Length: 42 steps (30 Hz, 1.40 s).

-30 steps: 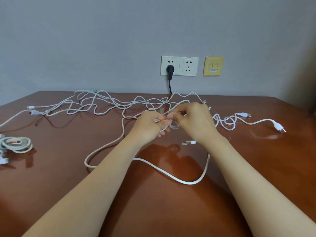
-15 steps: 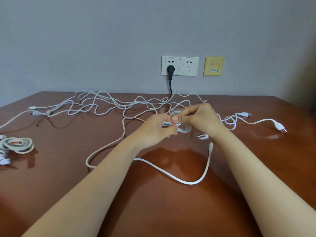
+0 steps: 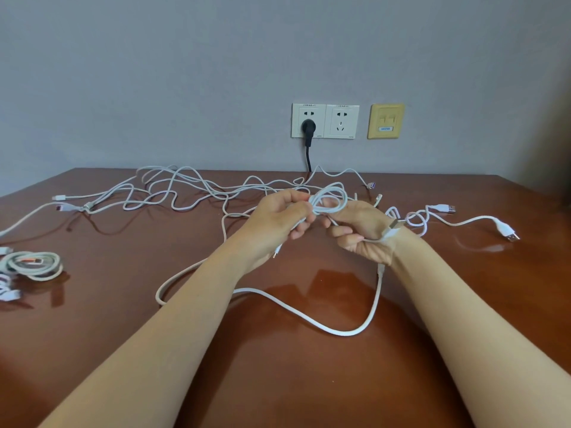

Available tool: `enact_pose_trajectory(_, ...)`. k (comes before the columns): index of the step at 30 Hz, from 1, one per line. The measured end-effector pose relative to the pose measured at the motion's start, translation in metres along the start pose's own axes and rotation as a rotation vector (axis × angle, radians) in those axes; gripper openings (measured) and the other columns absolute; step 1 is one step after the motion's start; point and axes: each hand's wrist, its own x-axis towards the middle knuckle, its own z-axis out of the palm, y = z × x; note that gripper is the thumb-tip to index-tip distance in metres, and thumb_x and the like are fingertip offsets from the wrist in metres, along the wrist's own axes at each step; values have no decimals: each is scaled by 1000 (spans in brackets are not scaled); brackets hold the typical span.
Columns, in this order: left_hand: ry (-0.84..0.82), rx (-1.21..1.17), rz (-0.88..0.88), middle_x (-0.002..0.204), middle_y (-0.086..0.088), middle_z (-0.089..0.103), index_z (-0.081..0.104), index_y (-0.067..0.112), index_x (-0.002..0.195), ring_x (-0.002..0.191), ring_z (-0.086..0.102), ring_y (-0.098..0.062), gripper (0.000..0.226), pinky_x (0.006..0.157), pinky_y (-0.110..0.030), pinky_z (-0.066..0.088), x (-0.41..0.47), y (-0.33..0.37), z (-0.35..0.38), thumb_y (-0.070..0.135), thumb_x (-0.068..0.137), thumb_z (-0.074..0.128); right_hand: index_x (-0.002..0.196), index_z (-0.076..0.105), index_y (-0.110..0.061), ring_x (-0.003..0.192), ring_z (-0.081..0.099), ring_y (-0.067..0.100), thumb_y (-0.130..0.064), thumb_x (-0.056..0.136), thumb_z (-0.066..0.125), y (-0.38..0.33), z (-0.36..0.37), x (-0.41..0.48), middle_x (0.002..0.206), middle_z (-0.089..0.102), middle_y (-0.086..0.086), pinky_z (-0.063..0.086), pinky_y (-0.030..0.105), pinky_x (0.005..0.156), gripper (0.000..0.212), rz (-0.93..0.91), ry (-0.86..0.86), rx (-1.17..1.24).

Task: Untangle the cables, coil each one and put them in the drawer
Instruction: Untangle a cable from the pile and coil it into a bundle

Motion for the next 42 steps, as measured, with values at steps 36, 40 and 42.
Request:
enact_pose_trajectory(36, -3, 819, 71, 92, -4, 60, 54, 21, 98, 75, 48, -15, 9, 54, -12, 32, -2, -4, -16, 26, 91, 55, 99, 64, -7, 90, 54, 34, -12, 90, 52, 3, 20, -11, 106, 56, 8, 27, 32, 63, 16, -698, 338, -1649)
enact_pose_trajectory(40, -49, 821, 78, 90, -15, 61, 50, 22, 95, 69, 43, -17, 6, 56, -21, 29, -4, -3, -15, 23, 90, 53, 98, 60, -16, 97, 56, 31, -18, 93, 47, 5, 19, -11, 101, 67, 6, 29, 31, 65, 14, -594, 368, -1491)
enact_pose_trajectory(42, -73, 828, 77, 100, -20, 63, 47, 23, 93, 74, 45, -18, 6, 60, -27, 30, -5, -2, -15, 23, 90, 53, 91, 60, -20, 92, 58, 32, -20, 93, 49, 6, 18, -10, 92, 69, 6, 31, 29, 64, 11, -578, 377, -1426)
